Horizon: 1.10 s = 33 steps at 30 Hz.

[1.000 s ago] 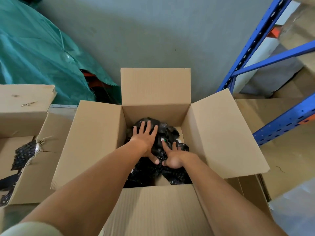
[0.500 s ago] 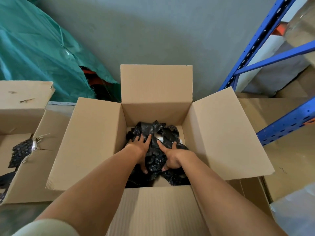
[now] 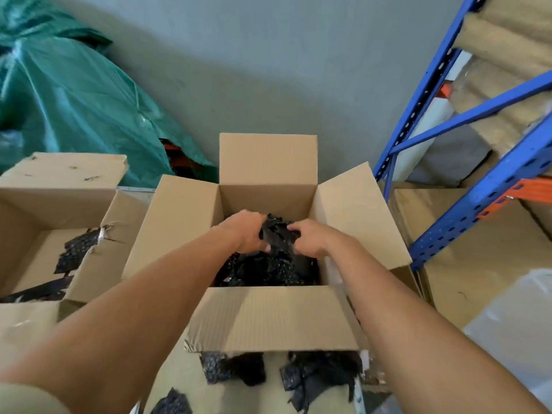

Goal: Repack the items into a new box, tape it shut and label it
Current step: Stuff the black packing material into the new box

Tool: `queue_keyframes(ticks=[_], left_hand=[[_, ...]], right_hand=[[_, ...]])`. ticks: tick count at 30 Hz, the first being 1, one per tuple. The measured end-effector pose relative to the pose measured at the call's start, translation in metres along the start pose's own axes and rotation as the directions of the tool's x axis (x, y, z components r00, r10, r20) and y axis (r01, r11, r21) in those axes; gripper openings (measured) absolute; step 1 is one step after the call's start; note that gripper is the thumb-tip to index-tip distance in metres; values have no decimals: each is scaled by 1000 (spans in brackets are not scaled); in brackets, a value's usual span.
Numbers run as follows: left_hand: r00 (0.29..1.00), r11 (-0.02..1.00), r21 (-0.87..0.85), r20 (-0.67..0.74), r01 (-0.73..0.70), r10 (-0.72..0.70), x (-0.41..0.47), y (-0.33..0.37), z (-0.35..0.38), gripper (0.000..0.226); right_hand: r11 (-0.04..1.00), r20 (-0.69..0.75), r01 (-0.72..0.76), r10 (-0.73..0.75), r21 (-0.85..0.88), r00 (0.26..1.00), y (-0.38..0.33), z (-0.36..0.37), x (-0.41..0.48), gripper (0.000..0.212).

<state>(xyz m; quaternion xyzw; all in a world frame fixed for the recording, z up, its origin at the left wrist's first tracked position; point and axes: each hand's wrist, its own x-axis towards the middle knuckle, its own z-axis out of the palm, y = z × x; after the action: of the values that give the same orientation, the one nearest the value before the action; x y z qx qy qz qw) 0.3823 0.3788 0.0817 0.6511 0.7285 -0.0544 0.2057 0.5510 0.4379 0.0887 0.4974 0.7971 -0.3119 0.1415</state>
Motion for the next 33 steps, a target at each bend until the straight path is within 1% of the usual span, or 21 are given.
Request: queue_keyframes(ticks=[1,2,6,8,11,14,15,18,21,22,23,25,27,29,31,33], left_hand=[[997,1000,-15,-75,-12,11,-18,6,-3,71],[990,999,-33,-137,-18,13,-39,12,-5,63],[937,991,-123,-349,-52,6,-119,29,8,46],[895,978,-185,-446,-94,2,-154,34,22,38],[814,973,-176,-581,-152,23,-208,42,52,29],[733,970,-181,-680,-160,-6,-250,45,92,20],[722,973,-181,-691,-144,-22,-260,45,106,19],[748,980,-187,-659,-67,-74,-281,39,152,22],[799,979,-205,-587,11,-132,-294,31,194,27],[819,975,-219,-553,35,-154,-297,30,207,33],[845,971,-228,-504,70,-179,-298,28,218,45],[900,965,-203,-368,169,-235,-294,23,242,81],[930,951,-167,-219,262,-295,-287,19,266,111],[936,932,-181,-104,315,-337,-279,17,286,126],[934,922,-201,-72,330,-350,-267,17,303,132],[936,923,-225,-88,313,-340,-255,18,315,134]], right_hand=[[1000,-32,10,-9,9,999,-1,-1,-16,68],[1000,-59,23,-22,10,998,-2,-1,-33,64],[995,-140,100,-99,4,985,-5,11,-101,55],[993,-162,120,-119,-4,980,-5,24,-133,49],[990,-177,138,-138,-15,974,-2,45,-181,39],[984,-208,176,-168,21,964,4,69,-222,33],[981,-222,190,-179,30,959,7,77,-234,30],[974,-291,223,-199,49,936,15,102,-259,23],[972,-324,234,-213,28,922,24,128,-269,22],[973,-320,230,-212,20,923,28,139,-269,22],[973,-317,229,-211,21,925,32,148,-267,22],[979,-286,202,-186,28,940,42,172,-254,25],[987,-219,159,-154,5,963,54,200,-234,39],[995,-161,97,-94,6,982,69,226,-211,59],[1000,-133,23,-21,18,991,84,247,-188,80],[999,-153,-35,33,-15,988,100,259,-168,96]])
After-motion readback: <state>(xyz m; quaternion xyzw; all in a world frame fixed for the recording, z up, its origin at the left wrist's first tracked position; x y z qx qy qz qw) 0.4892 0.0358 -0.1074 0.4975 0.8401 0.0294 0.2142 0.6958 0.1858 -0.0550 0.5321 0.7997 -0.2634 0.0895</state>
